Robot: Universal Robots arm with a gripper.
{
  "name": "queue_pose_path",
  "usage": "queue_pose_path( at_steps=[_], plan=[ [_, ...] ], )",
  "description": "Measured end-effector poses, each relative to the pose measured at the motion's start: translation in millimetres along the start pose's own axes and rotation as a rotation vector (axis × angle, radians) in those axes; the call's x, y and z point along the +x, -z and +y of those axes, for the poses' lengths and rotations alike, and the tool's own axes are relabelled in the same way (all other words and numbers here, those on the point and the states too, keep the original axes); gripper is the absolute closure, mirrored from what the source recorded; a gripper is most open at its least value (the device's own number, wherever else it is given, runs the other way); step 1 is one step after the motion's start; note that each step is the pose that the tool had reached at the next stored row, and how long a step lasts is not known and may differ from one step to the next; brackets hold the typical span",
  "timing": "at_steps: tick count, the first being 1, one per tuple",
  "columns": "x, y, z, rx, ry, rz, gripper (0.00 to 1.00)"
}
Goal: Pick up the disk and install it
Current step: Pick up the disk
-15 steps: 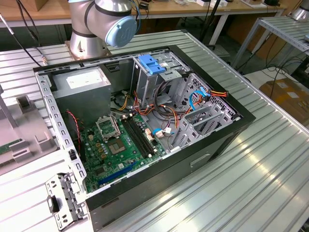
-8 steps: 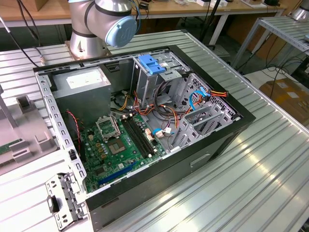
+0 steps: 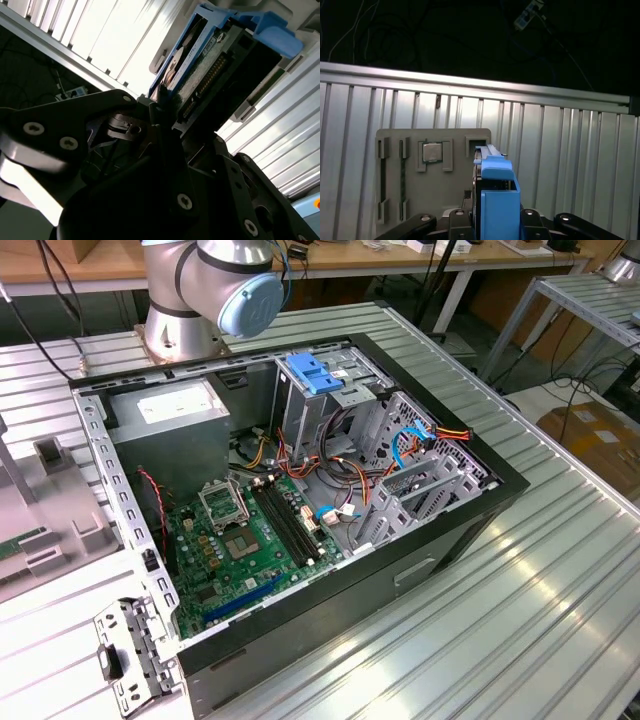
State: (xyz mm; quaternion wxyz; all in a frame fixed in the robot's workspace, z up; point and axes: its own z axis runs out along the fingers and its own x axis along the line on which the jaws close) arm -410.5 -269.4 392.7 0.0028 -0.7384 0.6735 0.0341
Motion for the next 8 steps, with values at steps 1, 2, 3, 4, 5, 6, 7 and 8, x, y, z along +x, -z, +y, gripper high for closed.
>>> queue_pose_path(
  at_steps=[1,2,3,4,5,6,7,8],
  plan=[
    [-0.1,1.8,0.1,0.0,0.0,0.0,0.64],
    [-0.2,3.5,0.1,0.0,0.0,0.0,0.64],
    [-0.3,4.6,0.2,0.0,0.0,0.0,0.64],
    [-0.4,6.4,0.3,0.0001,0.0,0.0,0.64],
    [-0.4,7.7,0.3,0.0,0.0,0.0,0.64],
    [-0.5,9.3,0.4,0.0,0.0,0.0,0.64],
    [-0.6,10.5,0.4,0.0,0.0,0.0,0.64],
    [-0.7,12.6,0.5,0.0001,0.0,0.0,0.64]
  ],
)
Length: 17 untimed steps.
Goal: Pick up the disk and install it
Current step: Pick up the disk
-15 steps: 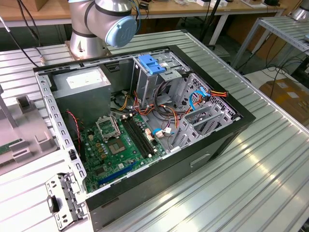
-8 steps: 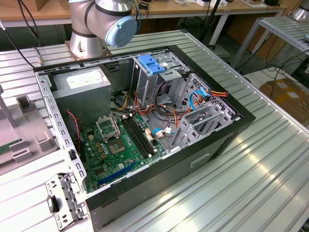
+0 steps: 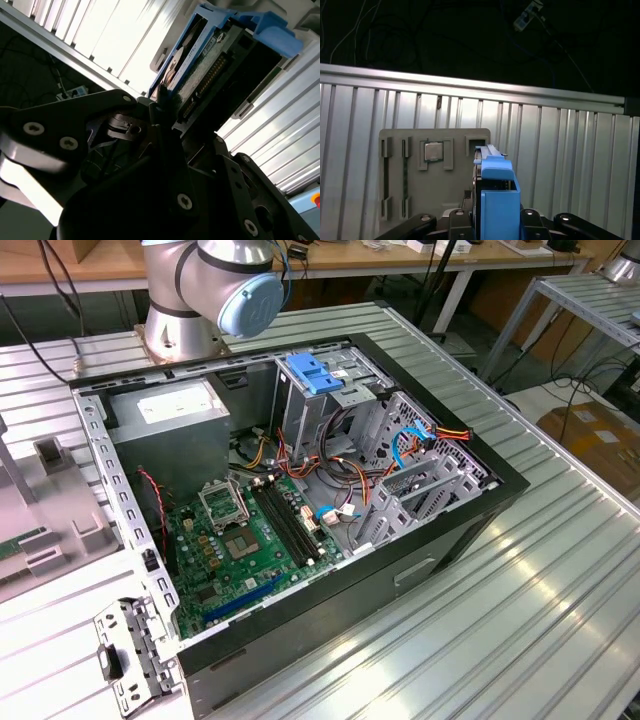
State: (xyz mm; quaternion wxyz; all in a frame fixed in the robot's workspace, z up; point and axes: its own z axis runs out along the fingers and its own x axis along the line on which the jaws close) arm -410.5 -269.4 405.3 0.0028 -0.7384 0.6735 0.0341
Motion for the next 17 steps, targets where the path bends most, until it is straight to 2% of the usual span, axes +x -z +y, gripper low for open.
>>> queue_pose_path(
  at_steps=[17],
  plan=[
    [-1.3,23.6,1.0,0.0,0.0,-0.0001,0.64]
  ],
)
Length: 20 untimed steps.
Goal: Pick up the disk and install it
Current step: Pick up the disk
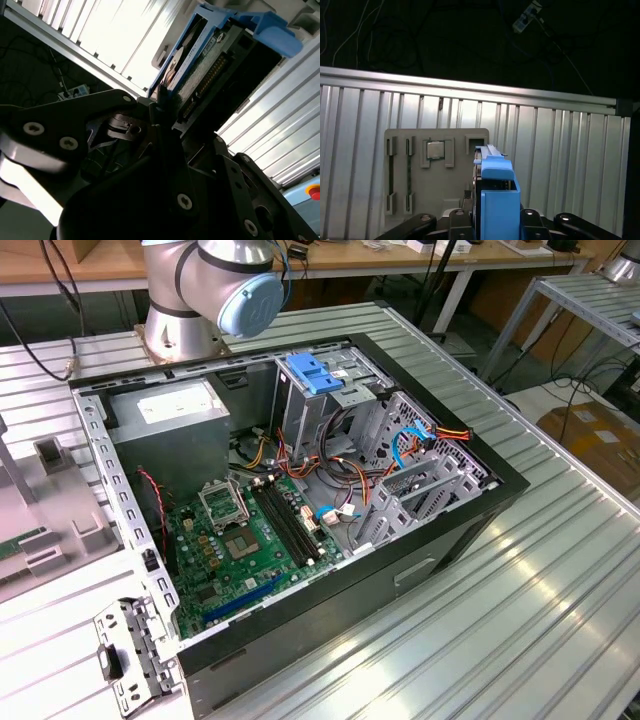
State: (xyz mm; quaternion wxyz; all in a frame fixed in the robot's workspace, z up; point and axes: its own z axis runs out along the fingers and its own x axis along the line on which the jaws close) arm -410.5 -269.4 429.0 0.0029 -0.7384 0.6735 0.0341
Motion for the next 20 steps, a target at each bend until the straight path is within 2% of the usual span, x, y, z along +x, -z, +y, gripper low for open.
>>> queue_pose_path(
  at_steps=[11,20],
  plan=[
    [-0.8,15.6,0.6,0.0,0.0,0.0001,0.64],
    [-1.7,31.1,1.3,-0.0001,0.0,0.0001,0.64]
  ],
)
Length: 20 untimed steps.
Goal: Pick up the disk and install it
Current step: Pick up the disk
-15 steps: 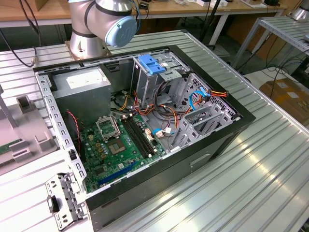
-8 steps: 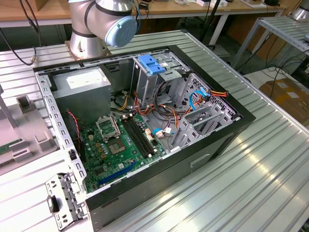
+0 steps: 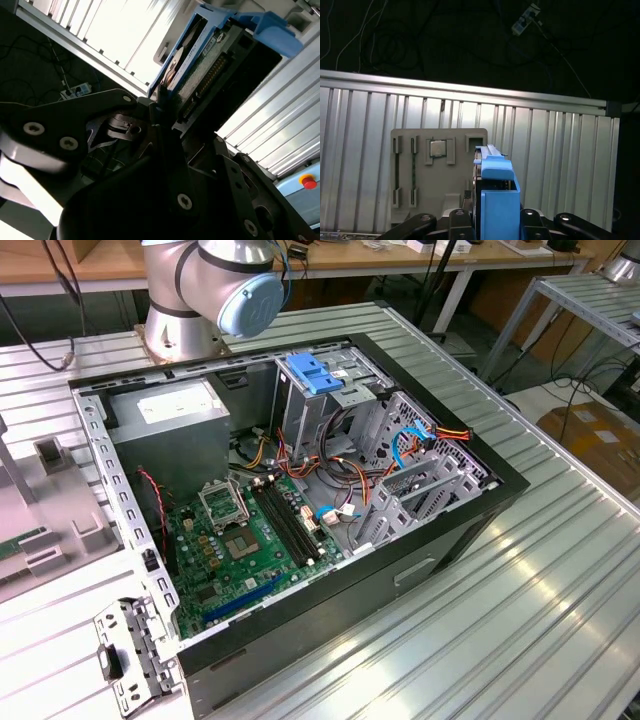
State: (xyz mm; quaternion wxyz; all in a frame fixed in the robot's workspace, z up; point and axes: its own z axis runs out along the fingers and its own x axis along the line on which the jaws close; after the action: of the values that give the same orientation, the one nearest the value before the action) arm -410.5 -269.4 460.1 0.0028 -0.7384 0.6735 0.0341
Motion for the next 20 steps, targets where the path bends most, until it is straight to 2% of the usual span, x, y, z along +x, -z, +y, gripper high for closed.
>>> queue_pose_path(
  at_steps=[7,14,20],
  plan=[
    [-0.6,10.2,0.4,0.0,0.0,0.0,0.64],
    [-0.4,10.7,0.4,-0.0002,0.0,0.0,0.64],
    [3.6,10.8,0.3,-0.0001,0.0,0.0,0.64]
  ],
)
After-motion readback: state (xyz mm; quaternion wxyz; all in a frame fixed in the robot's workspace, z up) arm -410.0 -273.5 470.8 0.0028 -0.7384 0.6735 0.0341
